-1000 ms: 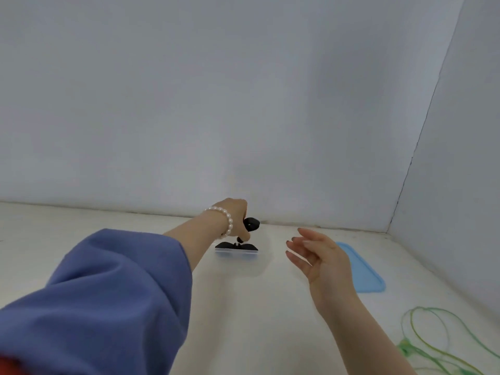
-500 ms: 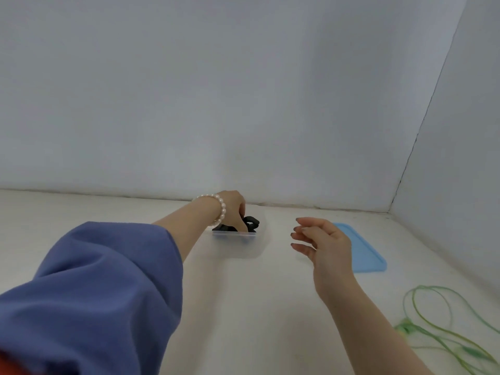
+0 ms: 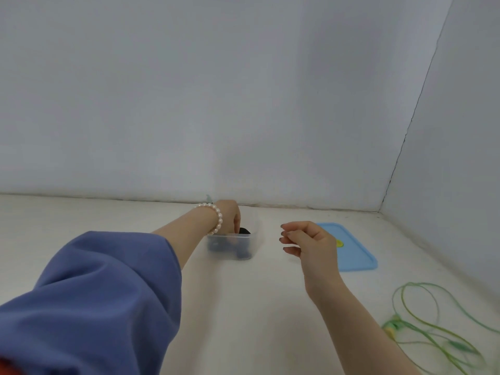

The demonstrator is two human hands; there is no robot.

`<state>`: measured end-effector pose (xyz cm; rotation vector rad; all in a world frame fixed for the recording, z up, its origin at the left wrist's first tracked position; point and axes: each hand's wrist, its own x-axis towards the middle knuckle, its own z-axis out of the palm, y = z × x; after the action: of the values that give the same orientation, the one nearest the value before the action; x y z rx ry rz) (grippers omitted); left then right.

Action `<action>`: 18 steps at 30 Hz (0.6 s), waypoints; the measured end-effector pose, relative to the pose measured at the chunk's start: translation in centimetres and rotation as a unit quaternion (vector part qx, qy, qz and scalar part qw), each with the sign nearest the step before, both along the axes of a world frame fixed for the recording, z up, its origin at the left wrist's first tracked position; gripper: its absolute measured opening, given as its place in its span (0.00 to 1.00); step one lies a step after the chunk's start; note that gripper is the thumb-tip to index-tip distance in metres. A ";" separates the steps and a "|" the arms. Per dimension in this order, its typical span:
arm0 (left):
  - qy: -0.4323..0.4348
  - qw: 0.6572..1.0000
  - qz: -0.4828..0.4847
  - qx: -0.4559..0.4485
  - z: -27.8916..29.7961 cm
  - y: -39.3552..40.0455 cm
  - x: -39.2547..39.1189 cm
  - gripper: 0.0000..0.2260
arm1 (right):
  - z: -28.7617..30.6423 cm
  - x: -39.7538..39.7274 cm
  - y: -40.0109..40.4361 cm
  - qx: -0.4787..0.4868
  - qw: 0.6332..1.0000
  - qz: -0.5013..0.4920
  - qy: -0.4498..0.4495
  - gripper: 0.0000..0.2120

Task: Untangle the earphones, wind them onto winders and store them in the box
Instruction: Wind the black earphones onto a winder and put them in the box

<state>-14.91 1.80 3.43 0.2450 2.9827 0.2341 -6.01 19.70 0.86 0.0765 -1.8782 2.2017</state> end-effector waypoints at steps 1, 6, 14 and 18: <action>0.010 1.000 0.000 0.001 0.1 0.1 0.1 0.06 | 0.0 0.0 0.0 0.007 1.000 0.000 0.003 0.13; 0.020 1.000 0.013 0.017 0.2 0.7 0.1 0.08 | -0.3 -0.2 0.1 0.030 1.000 -0.002 0.007 0.12; 0.135 0.980 0.019 0.142 1.4 -1.4 1.9 0.05 | -0.6 0.0 -0.2 0.084 0.996 0.021 -0.013 0.12; 0.130 0.982 -0.006 0.137 2.7 -3.4 6.6 0.04 | -0.7 0.6 -0.7 0.139 0.989 0.055 -0.018 0.11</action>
<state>-8.33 -1.58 6.11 0.3474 3.1966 0.6635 -5.46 19.02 0.11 0.1955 -2.2397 2.0041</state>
